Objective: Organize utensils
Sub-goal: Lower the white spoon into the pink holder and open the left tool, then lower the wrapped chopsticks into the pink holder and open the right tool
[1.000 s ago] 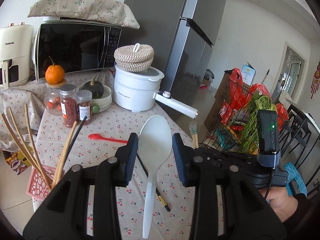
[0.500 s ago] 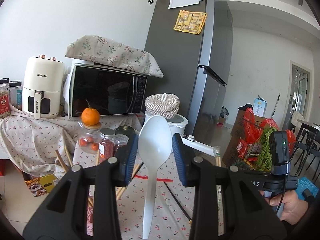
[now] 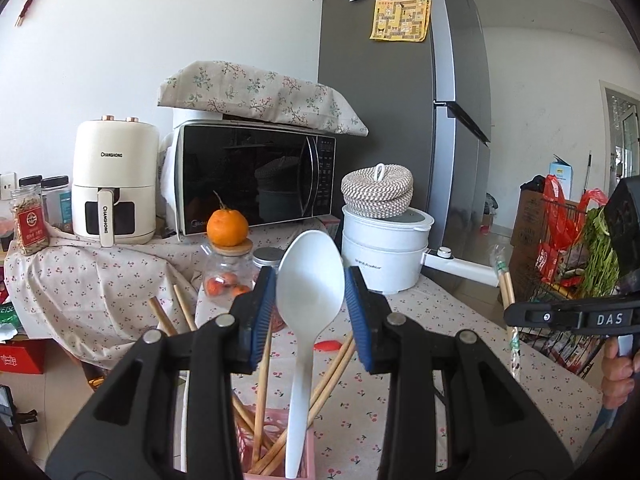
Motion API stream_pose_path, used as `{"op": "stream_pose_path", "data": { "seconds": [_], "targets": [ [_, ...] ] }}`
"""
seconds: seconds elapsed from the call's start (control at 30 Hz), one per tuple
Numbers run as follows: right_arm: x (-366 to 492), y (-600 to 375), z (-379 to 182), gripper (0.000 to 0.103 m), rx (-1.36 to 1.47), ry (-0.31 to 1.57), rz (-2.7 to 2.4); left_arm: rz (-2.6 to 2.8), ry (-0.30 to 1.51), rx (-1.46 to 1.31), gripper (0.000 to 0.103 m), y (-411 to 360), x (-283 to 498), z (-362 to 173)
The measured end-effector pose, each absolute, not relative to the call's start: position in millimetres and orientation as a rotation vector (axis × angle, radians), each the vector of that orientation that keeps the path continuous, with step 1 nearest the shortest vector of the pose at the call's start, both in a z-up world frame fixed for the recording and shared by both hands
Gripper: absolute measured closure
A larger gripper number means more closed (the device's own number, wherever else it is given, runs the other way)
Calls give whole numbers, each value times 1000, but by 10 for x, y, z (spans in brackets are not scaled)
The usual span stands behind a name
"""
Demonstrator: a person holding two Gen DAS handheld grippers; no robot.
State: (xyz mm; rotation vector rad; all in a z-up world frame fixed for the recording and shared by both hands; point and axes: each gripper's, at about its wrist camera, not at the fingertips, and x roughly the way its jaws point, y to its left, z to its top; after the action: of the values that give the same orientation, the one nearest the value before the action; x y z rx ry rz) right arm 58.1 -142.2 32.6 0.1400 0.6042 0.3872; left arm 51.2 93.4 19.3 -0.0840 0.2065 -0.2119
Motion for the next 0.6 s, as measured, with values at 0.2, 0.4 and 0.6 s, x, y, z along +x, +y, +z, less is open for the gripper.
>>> {"op": "stream_pose_path", "data": {
  "seconds": [0.2,0.4,0.6],
  "targets": [
    [605,-1344,307,98,145,600,381,-181,271,-94,65,985,633,52],
    [609,-1246,340,98,177,580,399,-201,330,-95,65,1010,642,32],
    [599,-1056,377,98,211,554,429,-198,430,-170,33,1179,578,45]
  ]
}}
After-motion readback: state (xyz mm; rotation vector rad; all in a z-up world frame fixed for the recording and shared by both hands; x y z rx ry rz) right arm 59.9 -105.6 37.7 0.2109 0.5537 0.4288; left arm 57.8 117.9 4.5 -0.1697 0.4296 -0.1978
